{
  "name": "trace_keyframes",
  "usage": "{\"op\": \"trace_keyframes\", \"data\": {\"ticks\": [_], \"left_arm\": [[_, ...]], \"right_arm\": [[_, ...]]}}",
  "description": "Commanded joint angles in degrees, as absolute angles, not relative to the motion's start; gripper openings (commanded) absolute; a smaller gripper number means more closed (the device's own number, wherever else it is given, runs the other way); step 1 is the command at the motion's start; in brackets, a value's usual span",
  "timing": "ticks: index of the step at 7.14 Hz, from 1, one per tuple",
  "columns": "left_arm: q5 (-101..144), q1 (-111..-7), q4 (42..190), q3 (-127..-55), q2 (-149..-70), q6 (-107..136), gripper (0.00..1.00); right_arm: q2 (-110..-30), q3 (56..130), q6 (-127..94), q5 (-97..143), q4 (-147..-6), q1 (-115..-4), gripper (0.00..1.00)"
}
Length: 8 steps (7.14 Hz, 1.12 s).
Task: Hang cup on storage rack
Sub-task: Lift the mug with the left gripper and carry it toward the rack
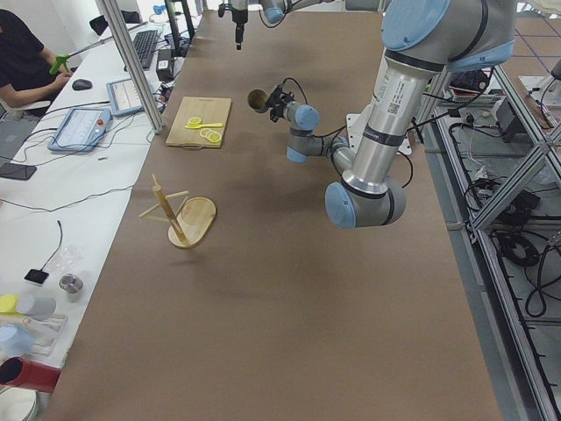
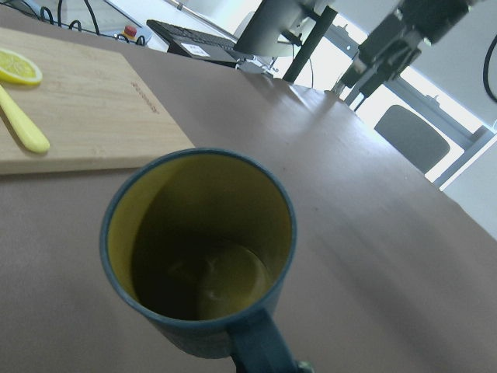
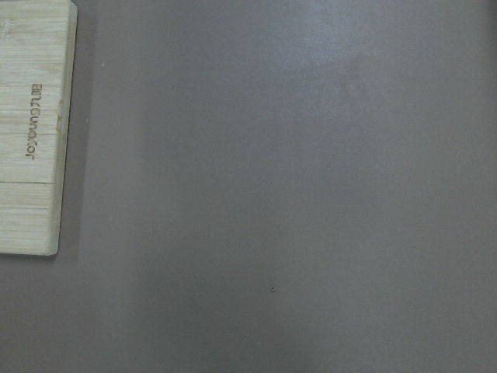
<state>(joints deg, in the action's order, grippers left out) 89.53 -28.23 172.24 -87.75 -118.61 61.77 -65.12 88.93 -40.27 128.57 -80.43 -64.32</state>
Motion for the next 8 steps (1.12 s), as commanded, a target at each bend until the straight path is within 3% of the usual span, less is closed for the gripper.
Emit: {"op": "trace_keyframes", "data": {"ticks": [1, 5, 6, 8], "left_arm": [[89.4, -35.8, 176.5, -89.3, -119.2, 75.1, 0.00], [72.9, -40.0, 192.4, -88.2, -118.3, 108.2, 0.00], [66.3, -39.8, 200.6, -87.5, -114.0, 116.5, 0.00], [58.8, -40.0, 211.1, -80.6, -111.8, 127.7, 0.00]], "right_arm": [[-65.1, 88.9, -40.3, 128.4, -79.4, -64.2, 0.99], [-65.1, 89.0, -40.3, 128.4, -78.8, -64.1, 0.99], [-65.0, 89.1, -40.3, 128.4, -78.6, -64.1, 0.99], [-65.0, 89.1, -41.0, 128.3, -77.8, -63.8, 0.99]]}}
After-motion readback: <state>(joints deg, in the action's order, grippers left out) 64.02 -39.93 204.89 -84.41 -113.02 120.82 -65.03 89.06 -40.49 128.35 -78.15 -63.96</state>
